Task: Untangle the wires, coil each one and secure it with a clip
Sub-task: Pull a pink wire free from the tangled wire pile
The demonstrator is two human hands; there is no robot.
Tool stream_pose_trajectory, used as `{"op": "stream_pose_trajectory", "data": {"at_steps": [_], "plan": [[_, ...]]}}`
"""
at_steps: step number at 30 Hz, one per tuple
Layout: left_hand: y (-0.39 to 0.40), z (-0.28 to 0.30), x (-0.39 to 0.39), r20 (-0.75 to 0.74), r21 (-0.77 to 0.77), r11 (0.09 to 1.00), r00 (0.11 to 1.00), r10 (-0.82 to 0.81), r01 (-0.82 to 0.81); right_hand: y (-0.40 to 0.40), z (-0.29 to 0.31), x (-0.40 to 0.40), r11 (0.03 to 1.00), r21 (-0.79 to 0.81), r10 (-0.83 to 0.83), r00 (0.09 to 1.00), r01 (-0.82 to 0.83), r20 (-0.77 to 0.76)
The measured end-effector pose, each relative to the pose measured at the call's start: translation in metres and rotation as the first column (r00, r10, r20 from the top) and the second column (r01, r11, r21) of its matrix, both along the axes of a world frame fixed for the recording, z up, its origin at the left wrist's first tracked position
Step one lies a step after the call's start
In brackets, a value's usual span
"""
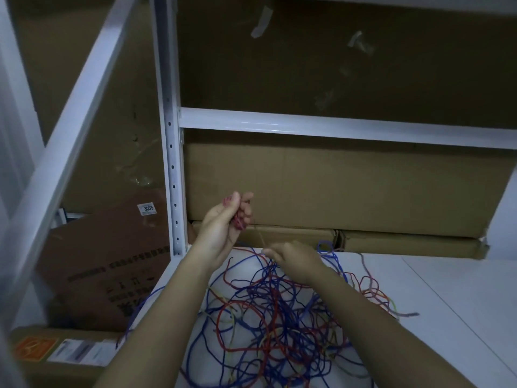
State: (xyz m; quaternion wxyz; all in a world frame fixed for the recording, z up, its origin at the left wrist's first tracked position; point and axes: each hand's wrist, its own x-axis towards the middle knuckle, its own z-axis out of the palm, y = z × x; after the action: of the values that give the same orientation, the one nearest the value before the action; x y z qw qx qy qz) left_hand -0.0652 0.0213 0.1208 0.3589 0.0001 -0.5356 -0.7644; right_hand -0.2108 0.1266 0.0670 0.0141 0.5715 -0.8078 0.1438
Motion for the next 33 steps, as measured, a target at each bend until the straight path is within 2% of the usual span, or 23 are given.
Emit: {"op": "stream_pose_trajectory", "data": {"at_steps": [2, 5, 7, 10, 12, 14, 16, 18, 21, 23, 27, 31, 33], "plan": [[-0.001, -0.004, -0.005, 0.039, -0.069, 0.995, 0.996, 0.078, -0.075, 0.002, -0.013, 0.007, 0.992, 0.009, 0.128, 0.977, -0.128, -0.168], [-0.004, -0.014, -0.012, 0.213, -0.434, 0.885, 0.936, 0.281, -0.167, 0.01, -0.027, 0.011, 0.961, -0.1, 0.219, 0.931, -0.257, -0.291], [-0.01, -0.024, -0.013, 0.32, -0.567, 0.815, 0.881, 0.349, -0.117, 0.019, -0.027, 0.012, 0.912, -0.239, 0.249, 0.914, -0.332, -0.32], [-0.013, -0.033, -0.013, 0.393, -0.691, 0.723, 0.834, 0.387, -0.01, 0.026, -0.015, 0.012, 0.793, -0.458, 0.237, 0.897, -0.401, -0.374], [-0.006, -0.034, -0.013, 0.437, -0.744, 0.665, 0.803, 0.406, 0.068, 0.028, -0.003, 0.008, 0.745, -0.527, 0.198, 0.89, -0.409, -0.411], [0.001, -0.033, -0.013, 0.476, -0.752, 0.646, 0.785, 0.396, 0.13, 0.028, 0.006, 0.006, 0.742, -0.556, 0.144, 0.899, -0.375, -0.414], [0.005, -0.034, -0.012, 0.425, -0.775, 0.615, 0.839, 0.341, 0.143, 0.028, 0.018, 0.003, 0.769, -0.586, 0.097, 0.952, -0.256, -0.29], [0.008, -0.032, -0.009, 0.408, -0.766, 0.624, 0.866, 0.289, 0.153, 0.029, 0.03, -0.001, 0.808, -0.575, 0.081, 0.991, -0.13, -0.109], [0.008, -0.03, -0.004, 0.404, -0.686, 0.706, 0.899, 0.168, 0.177, 0.027, 0.042, -0.005, 0.825, -0.564, 0.16, 0.971, -0.034, 0.175], [0.007, -0.027, -0.002, 0.386, -0.602, 0.775, 0.92, 0.073, 0.191, 0.025, 0.047, -0.004, 0.82, -0.572, 0.203, 0.931, 0.008, 0.304], [0.004, -0.017, 0.001, 0.263, -0.376, 0.913, 0.963, -0.06, 0.16, 0.02, 0.043, -0.003, 0.834, -0.547, 0.231, 0.857, 0.069, 0.46], [0.004, -0.008, 0.001, 0.133, -0.251, 0.963, 0.989, -0.066, 0.098, 0.012, 0.023, -0.002, 0.852, -0.507, 0.244, 0.757, 0.13, 0.606], [0.005, -0.006, 0.001, 0.092, -0.222, 0.972, 0.994, -0.056, 0.075, 0.009, 0.014, 0.004, 0.87, -0.48, 0.243, 0.754, 0.108, 0.61]]}}
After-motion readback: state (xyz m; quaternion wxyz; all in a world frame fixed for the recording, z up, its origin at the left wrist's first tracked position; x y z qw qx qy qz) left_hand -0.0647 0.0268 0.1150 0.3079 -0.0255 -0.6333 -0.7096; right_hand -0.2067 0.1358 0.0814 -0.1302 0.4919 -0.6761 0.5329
